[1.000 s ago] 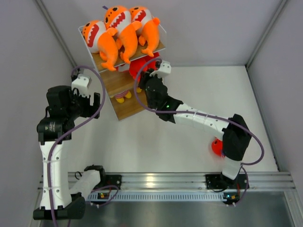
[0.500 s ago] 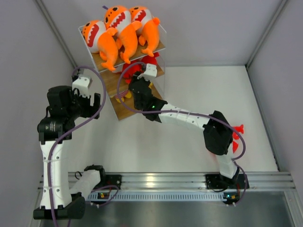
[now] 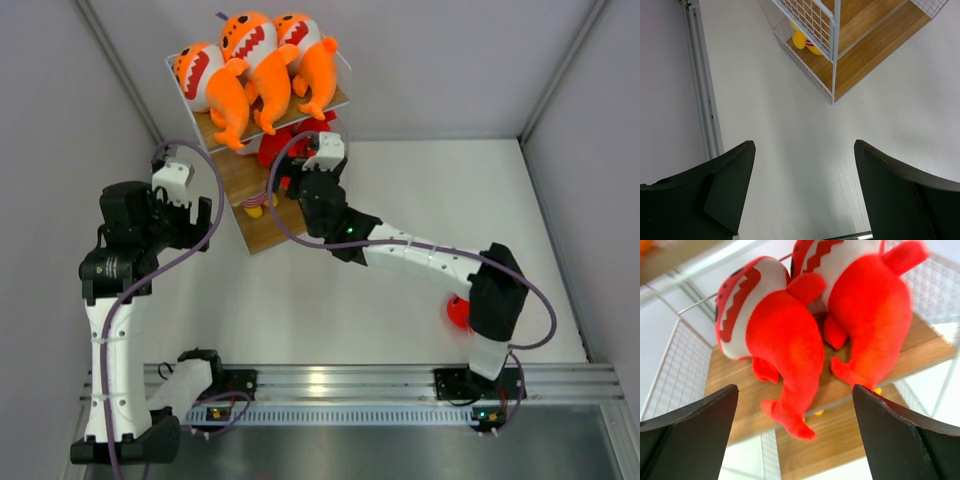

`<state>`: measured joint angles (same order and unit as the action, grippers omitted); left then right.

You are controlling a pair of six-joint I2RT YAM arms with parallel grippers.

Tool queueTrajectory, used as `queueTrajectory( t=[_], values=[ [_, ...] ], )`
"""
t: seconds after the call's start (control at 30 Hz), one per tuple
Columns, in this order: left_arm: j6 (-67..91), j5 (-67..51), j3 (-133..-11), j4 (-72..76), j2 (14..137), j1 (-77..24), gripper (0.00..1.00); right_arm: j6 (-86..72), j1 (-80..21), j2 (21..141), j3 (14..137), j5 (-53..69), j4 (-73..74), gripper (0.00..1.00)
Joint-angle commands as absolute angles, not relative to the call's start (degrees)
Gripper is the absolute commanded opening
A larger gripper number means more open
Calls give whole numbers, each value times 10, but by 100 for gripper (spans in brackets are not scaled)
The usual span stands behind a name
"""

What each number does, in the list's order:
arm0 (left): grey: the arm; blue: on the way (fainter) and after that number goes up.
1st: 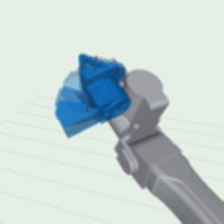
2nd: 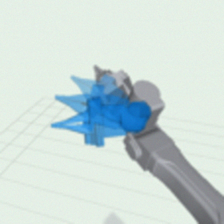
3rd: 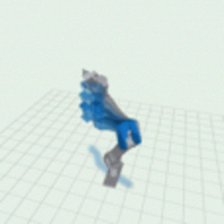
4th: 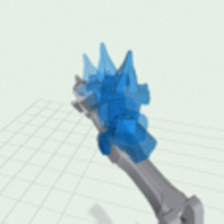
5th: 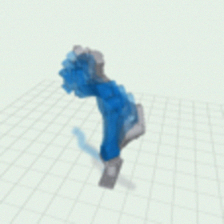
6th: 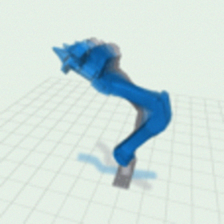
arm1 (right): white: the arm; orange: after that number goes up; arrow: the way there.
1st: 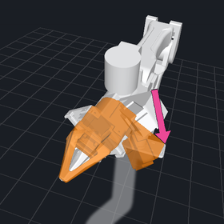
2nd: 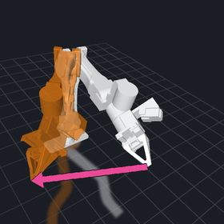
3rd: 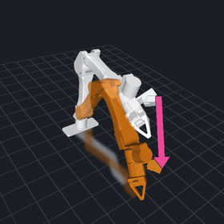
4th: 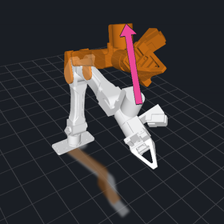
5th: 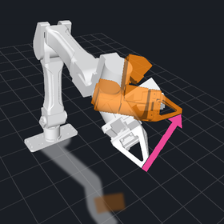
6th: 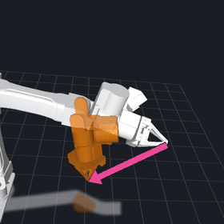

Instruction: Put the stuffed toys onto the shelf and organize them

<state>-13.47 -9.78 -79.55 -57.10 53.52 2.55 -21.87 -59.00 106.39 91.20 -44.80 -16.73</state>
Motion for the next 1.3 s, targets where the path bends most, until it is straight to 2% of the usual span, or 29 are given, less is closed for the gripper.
queueTrajectory(
  t=[0.0, 0.17, 0.23, 0.37, 0.43, 0.53, 0.63, 0.8, 0.87, 1.0, 1.1, 1.13, 1.2, 1.23, 1.27],
  values=[
    [-140, -94, -796, -564, 533, 27, 86, -162, -594, 939, 874, -401, -150, 99],
    [-138, -98, -798, -564, 533, 27, 86, -155, -581, 783, 785, -384, -2, 99],
    [-136, -98, -798, -564, 533, 26, 86, -194, -542, 744, 739, -343, 72, 99],
    [-139, -98, -795, -564, 529, 26, 86, -337, -404, 650, 622, -279, 235, 99],
    [-140, -95, -791, -564, 527, 26, 86, -372, -296, 622, 540, -259, 263, 99],
    [-140, -96, -788, -566, 526, 25, 86, -491, -170, 556, 427, -329, 319, 99],
    [-141, -98, -782, -565, 520, 25, 86, -505, -88, 457, 351, -336, 302, 99],
    [-140, -102, -778, -565, 522, 25, 86, -516, -79, 471, 337, -333, 328, 99],
    [-139, -104, -777, -565, 520, 25, 86, -513, -79, 517, 337, -296, 338, 99],
    [-140, -96, -774, -565, 519, 25, 86, -526, -81, 581, 295, -139, 295, 100],
    [-141, -91, -774, -567, 519, 25, 86, -531, -82, 611, 272, -70, 273, 93],
    [-141, -91, -773, -567, 519, 25, 86, -527, -83, 613, 266, -55, 266, 76],
    [-142, -95, -773, -567, 519, 25, 86, -526, -93, 608, 245, -3, 217, 53],
    [-142, -98, -773, -567, 521, 25, 86, -533, -99, 611, 241, 21, 201, 32],
    [-141, -98, -773, -567, 525, 25, 86, -537, -117, 615, 240, 31, 173, 24]
  ],
)
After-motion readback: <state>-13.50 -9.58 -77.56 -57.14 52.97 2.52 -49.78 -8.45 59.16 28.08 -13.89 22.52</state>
